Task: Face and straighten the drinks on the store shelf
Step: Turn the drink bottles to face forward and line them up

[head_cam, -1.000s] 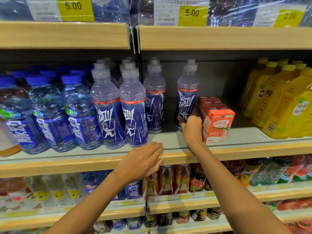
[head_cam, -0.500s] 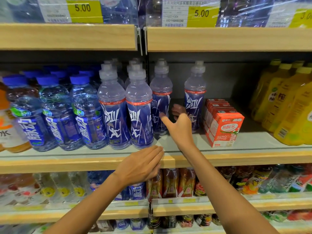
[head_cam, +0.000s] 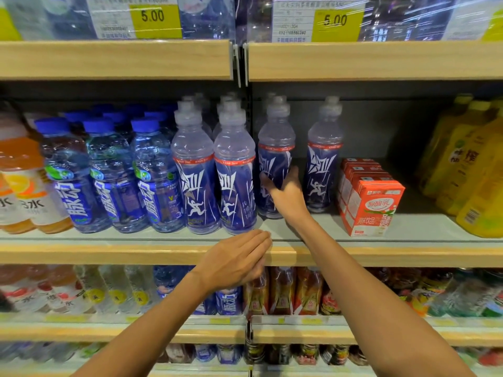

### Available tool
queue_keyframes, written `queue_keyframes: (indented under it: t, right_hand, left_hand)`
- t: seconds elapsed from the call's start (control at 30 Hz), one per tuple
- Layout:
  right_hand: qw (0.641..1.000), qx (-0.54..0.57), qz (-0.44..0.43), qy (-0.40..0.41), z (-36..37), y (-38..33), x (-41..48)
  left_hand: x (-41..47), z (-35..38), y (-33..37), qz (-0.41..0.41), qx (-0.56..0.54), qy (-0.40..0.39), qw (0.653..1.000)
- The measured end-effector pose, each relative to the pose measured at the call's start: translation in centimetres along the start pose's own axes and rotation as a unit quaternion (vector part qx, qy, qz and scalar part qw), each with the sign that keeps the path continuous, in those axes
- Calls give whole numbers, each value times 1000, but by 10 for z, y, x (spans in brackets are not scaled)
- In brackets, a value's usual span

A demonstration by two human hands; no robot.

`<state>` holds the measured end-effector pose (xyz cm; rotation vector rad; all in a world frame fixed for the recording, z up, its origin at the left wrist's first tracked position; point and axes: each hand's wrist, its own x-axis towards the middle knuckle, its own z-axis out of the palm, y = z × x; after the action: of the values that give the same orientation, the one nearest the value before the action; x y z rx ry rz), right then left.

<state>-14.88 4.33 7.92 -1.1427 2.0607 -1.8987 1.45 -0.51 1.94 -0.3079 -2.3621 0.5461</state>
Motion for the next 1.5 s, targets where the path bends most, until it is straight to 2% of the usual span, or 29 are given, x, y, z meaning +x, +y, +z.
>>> queue_keyframes:
  t: [0.1, 0.23, 0.3, 0.37, 0.43, 0.47, 0.5, 0.6, 0.63, 0.67, 0.83, 0.97, 1.07, 1.13, 1.23, 1.37, 1.43, 1.5]
  right_hand:
    - [999, -33, -24, 12, -16, -5, -12]
    - [998, -28, -48, 41, -45, -13, -34]
    - [997, -10, -63, 33, -60, -20, -48]
    - [998, 16, -61, 16, -71, -27, -63]
    - [998, 44, -55, -4, -77, -30, -80]
    - [997, 61, -51, -17, -78, -31, -89]
    - [995, 79, -45, -28, -78, -32, -98]
    - [992, 112, -29, -56, -72, -34, -120]
    - [991, 115, -24, -63, -69, -34, -126]
    - [991, 116, -24, -68, -67, -34, -132]
    - [989, 117, -31, -90, -54, -31, -149]
    - [988, 115, -39, -93, -49, -29, -153]
    - [987, 122, -33, -103, -48, -29, -154]
    - [980, 153, -7, -126, -52, -29, -151]
    - [939, 272, 64, -202, -64, -25, -143]
    - [827, 405, 141, -364, -65, -16, -140]
    - [756, 456, 166, -440, -53, -11, -142]
    - [721, 475, 160, -479, -43, -11, -143]
  left_hand:
    - [5, -7, 4, -30, -28, -19, 999]
    - [12, -22, 10, -111, -94, -74, 987]
    - [17, -29, 11, -179, -146, -90, 969]
    - [23, -37, 12, -284, -227, -81, 928]
    - [37, -50, 12, -383, -324, -11, 865]
    - [47, -58, 11, -422, -382, 29, 822]
    - [59, -65, 11, -452, -451, 63, 767]
    - [94, -86, 7, -501, -638, 121, 572]
    - [103, -93, 7, -505, -664, 126, 536]
    - [109, -98, 9, -503, -675, 125, 525]
    - [118, -108, 21, -506, -651, 148, 546]
    - [121, -102, 24, -537, -632, 198, 523]
    - [120, -99, 23, -545, -619, 226, 519]
    - [118, -98, 16, -530, -651, 225, 495]
    - [113, -98, -2, -468, -759, 178, 416]
    - [113, -97, -14, -304, -898, 127, 293]
    - [116, -93, -16, -246, -927, 120, 256]
    - [117, -89, -17, -208, -944, 111, 232]
